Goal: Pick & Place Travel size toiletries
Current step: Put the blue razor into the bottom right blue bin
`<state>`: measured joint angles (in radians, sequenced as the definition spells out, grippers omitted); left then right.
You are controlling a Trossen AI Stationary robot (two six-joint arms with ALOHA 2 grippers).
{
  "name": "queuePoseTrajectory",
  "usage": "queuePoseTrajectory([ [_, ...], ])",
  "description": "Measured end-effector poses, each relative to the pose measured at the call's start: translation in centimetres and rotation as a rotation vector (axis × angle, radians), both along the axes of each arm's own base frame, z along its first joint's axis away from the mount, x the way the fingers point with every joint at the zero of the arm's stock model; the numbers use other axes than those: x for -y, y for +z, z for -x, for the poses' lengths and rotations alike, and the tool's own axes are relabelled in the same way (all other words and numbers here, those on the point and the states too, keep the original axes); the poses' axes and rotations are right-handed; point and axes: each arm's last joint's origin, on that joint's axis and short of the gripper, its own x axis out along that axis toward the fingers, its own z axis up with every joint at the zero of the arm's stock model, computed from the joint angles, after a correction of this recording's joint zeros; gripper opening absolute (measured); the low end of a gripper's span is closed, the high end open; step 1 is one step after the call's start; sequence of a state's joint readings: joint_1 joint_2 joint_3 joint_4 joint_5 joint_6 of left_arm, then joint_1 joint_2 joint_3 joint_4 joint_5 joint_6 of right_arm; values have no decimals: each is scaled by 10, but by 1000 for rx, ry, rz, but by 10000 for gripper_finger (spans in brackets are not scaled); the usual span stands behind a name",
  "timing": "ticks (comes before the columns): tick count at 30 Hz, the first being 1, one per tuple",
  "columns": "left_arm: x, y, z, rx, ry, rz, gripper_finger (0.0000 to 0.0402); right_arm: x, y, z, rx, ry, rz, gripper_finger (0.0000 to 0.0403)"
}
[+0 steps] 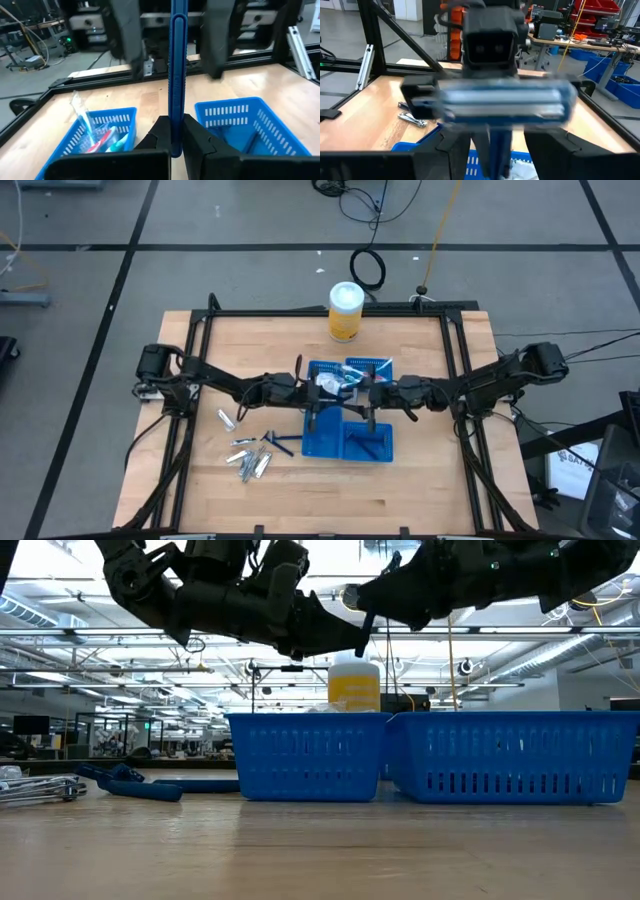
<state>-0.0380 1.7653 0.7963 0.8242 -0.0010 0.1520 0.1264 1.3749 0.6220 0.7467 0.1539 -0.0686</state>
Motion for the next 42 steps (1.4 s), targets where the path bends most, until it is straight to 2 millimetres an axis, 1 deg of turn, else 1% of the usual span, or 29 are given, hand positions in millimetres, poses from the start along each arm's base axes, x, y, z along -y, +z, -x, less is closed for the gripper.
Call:
queuePoseTrajectory([
  [3, -2, 0, 0, 3, 9, 7, 18, 1, 5, 4, -5, -1, -2, 169],
  [6, -2, 1, 0, 11, 7, -1, 12, 1, 7, 7, -18, -1, -1, 169],
  [9, -2, 1, 0, 11, 6, -3, 6, 1, 6, 7, -26, -1, 0, 169],
  [13, -2, 1, 0, 11, 8, 7, 20, 1, 5, 8, -44, -1, 3, 169],
  [16, -2, 1, 0, 11, 8, 8, 17, 1, 4, 8, -49, -1, 4, 162],
  [20, -2, 1, 0, 11, 7, 5, 6, 1, 4, 8, -48, 0, 4, 132],
  [25, -2, 1, 0, 11, 9, 18, 24, 1, 4, 8, -47, 7, 4, 72],
  [29, -1, 1, 0, 9, -1, 25, 23, 0, 5, 8, -46, 55, 7, 24],
  [33, -1, 1, 0, 4, -1, 30, 17, -1, 4, 8, -47, 65, 5, 21],
  [37, -2, 0, 0, -7, 16, 80, 39, -1, 4, 8, -51, 68, -3, 26],
  [42, -2, -2, 1, -30, 64, 152, 103, -1, 3, 8, -60, 70, -4, 22],
])
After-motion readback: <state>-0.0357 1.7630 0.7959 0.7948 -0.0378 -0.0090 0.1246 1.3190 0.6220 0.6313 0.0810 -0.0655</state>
